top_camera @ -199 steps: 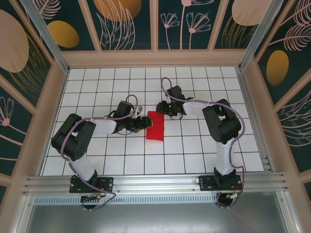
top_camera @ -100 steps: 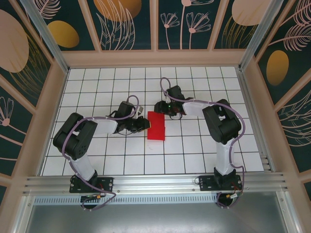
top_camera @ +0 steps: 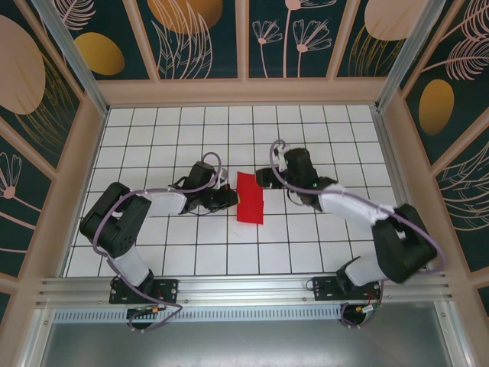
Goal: Fold a paper plane with a square sheet of paper (fold left side to right side)
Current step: Third fold the triangle at the center of the table.
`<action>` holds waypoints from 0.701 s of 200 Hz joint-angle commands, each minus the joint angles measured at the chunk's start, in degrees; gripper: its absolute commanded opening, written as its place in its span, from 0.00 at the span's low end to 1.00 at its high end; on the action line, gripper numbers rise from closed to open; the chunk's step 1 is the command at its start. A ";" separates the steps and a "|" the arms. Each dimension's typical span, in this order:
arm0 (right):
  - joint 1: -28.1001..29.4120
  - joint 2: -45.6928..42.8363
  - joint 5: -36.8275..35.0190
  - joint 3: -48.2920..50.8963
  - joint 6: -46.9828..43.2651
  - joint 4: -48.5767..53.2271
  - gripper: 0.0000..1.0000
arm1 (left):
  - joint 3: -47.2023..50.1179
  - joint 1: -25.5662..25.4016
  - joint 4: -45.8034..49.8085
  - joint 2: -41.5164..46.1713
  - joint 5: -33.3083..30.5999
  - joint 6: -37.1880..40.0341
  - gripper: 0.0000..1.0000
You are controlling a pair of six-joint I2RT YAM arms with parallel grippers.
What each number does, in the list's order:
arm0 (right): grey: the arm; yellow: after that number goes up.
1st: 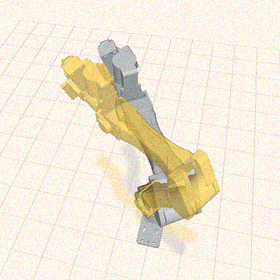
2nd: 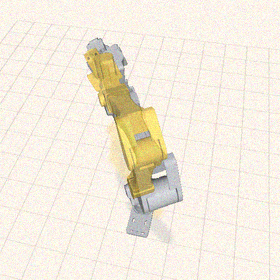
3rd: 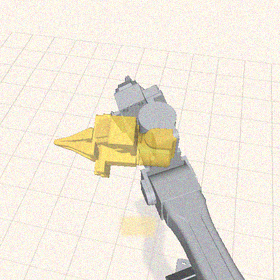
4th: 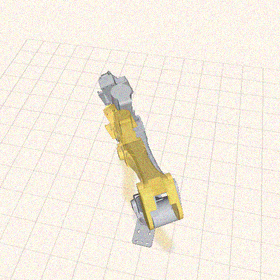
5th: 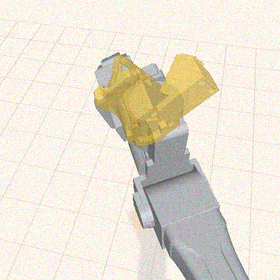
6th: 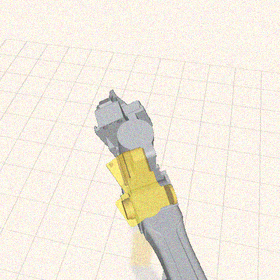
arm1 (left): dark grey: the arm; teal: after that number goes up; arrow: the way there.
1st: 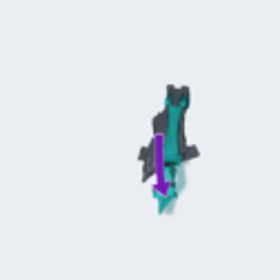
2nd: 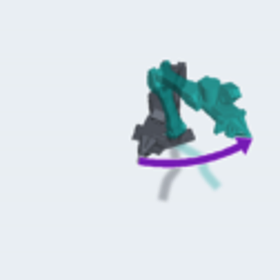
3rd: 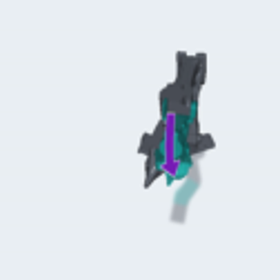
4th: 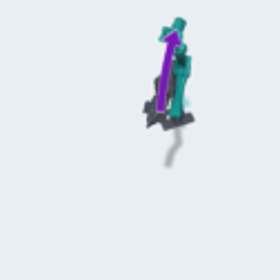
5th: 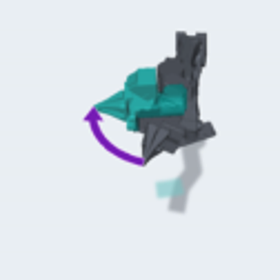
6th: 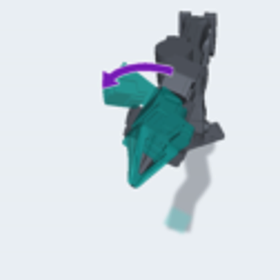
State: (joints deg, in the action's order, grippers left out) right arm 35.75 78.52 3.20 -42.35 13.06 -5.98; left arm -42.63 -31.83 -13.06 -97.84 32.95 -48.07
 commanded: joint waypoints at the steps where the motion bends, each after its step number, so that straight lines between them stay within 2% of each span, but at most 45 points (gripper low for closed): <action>1: 8.53 -8.40 -9.46 9.94 -4.74 -6.57 0.81 | 0.60 -0.40 -0.36 1.82 -0.21 -2.24 0.00; 27: 20.80 -12.56 -21.32 15.83 -6.24 -9.02 0.81 | 0.71 -0.48 -0.14 2.17 -0.24 -2.64 0.00; 45: 28.66 -9.32 -30.58 15.43 -7.52 -7.45 0.82 | 0.87 -0.59 -0.01 2.30 -0.41 -2.67 0.00; 67: 35.21 -2.69 -38.63 13.31 -10.11 -6.88 0.82 | 1.06 -0.59 0.13 2.46 -0.58 -2.75 0.00; 95: 38.61 5.98 -42.55 9.09 -14.61 -7.67 0.82 | 0.96 -0.60 0.45 2.39 -0.69 -2.73 0.00; 140: 38.92 15.11 -43.52 3.50 -21.91 -9.96 0.83 | 0.36 -0.68 1.16 2.04 -0.76 -2.12 0.00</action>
State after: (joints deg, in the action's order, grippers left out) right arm 74.30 90.13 -36.67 -35.11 -2.85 -12.80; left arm -42.11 -32.05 -13.02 -96.73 32.47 -49.89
